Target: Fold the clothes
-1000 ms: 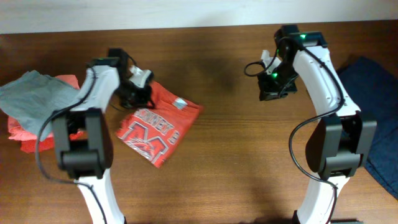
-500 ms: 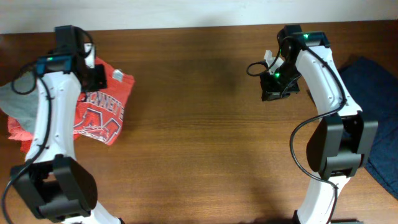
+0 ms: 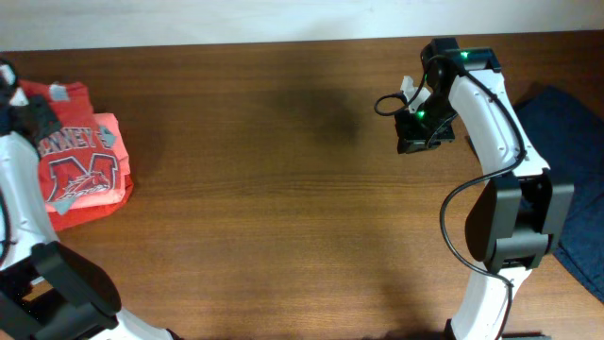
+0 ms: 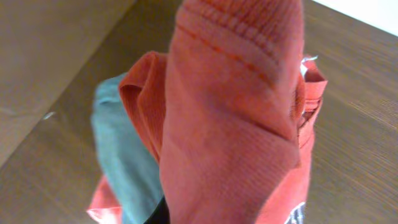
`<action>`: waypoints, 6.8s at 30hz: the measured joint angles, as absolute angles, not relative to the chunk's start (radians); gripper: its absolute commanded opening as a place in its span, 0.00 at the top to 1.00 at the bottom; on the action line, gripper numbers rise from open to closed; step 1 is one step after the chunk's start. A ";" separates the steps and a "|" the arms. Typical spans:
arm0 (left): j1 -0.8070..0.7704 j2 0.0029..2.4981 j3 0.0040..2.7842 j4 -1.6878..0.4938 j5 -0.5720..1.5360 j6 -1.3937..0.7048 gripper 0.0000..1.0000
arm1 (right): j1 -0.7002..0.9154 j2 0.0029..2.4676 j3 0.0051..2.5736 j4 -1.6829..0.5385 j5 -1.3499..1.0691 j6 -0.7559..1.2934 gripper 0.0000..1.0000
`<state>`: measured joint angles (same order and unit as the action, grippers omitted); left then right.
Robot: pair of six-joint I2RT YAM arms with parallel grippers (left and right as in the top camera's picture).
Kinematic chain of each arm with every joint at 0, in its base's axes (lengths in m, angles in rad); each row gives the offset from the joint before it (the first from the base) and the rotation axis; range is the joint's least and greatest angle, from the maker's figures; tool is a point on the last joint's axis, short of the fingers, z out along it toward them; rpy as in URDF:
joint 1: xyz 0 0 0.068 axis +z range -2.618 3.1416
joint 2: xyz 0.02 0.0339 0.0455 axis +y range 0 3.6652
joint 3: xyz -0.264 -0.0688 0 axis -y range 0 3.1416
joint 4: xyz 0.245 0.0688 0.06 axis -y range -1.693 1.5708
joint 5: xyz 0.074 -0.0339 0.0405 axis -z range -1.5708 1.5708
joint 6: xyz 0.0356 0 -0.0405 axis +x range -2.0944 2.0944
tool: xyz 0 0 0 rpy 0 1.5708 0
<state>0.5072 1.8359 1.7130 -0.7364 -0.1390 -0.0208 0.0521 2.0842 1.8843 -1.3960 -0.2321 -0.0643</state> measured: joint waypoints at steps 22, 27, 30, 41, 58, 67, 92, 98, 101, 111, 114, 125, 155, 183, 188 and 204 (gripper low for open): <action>0.714 1.913 1.750 -0.756 -0.147 -0.035 0.57 | 0.052 2.084 1.884 -1.404 -0.233 -0.065 0.81; 0.688 1.860 1.845 -0.822 0.007 -0.035 1.00 | 0.052 2.084 1.884 -1.404 -0.233 -0.071 0.81; 0.667 1.794 1.864 -0.873 0.241 -0.027 1.00 | 0.052 2.084 1.884 -1.404 -0.233 -0.083 0.82; 0.320 1.769 1.876 -1.098 0.327 0.012 0.99 | 0.052 2.077 1.977 -1.338 -0.229 -0.079 0.80; -0.155 1.770 1.876 -1.096 0.020 0.034 0.01 | 0.007 2.057 2.098 -1.396 -0.177 -0.059 0.01; -0.155 1.770 1.876 -1.240 0.010 0.034 0.01 | 0.010 1.885 2.094 -1.459 -0.106 -0.025 0.01; -0.155 0.751 0.939 -0.904 0.037 0.033 0.01 | 0.107 0.801 1.092 -1.143 0.016 0.056 0.01; -0.155 0.752 0.939 -0.903 0.037 0.033 0.01 | 0.107 0.832 1.092 -1.143 0.019 0.056 0.01; -0.155 0.752 0.939 -0.903 0.037 0.033 0.01 | 0.107 0.861 1.092 -1.143 0.019 0.056 0.01; -0.155 0.752 0.939 -0.904 0.037 0.033 0.01 | 0.107 0.831 1.083 -1.143 0.019 0.057 0.01; -0.155 0.752 0.939 -0.904 0.037 0.033 0.01 | 0.107 0.764 1.080 -1.144 0.019 0.057 0.01; -0.155 0.752 0.937 -0.904 0.037 0.033 0.01 | 0.107 0.319 0.931 -1.066 0.047 0.053 0.01; -0.155 0.752 0.933 -0.904 0.037 0.033 0.01 | 0.107 0.012 0.010 -0.064 0.095 0.010 0.01; -0.155 0.752 0.933 -0.904 0.032 0.033 0.01 | 0.107 0.012 0.010 -0.064 0.089 -0.001 0.01; -0.155 0.751 0.933 -0.923 0.009 0.033 0.01 | 0.107 0.012 0.010 -0.064 0.088 0.000 0.01; -0.057 0.276 0.522 -0.762 -0.013 0.033 0.01 | 0.107 0.012 0.010 -0.065 0.085 0.000 0.01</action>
<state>-0.0566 0.2760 0.5224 -0.7616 -0.0132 0.0330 0.1074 0.0120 0.0101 -0.0654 0.0849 0.0002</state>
